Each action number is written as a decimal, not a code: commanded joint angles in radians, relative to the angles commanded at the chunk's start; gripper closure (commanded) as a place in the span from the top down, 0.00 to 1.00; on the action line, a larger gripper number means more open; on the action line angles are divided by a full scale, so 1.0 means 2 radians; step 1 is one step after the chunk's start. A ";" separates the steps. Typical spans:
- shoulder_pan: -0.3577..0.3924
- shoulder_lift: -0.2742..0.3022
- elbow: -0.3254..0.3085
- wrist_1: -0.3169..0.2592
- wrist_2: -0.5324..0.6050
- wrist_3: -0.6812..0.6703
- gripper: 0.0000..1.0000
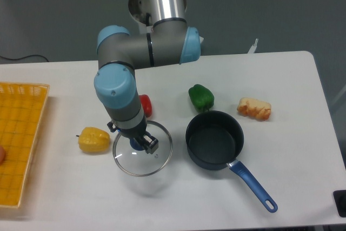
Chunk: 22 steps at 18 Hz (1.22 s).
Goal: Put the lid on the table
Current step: 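Carry the held glass lid away from the saucepan toward the yellow pepper, then lower the glass lid flat onto the table beside the saucepan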
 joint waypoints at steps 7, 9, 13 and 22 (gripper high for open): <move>0.001 -0.020 0.000 0.001 0.001 0.001 0.46; 0.002 -0.024 0.000 0.012 0.001 0.001 0.46; 0.002 -0.032 -0.001 0.015 0.001 -0.001 0.46; -0.001 -0.050 -0.002 0.018 0.001 -0.002 0.47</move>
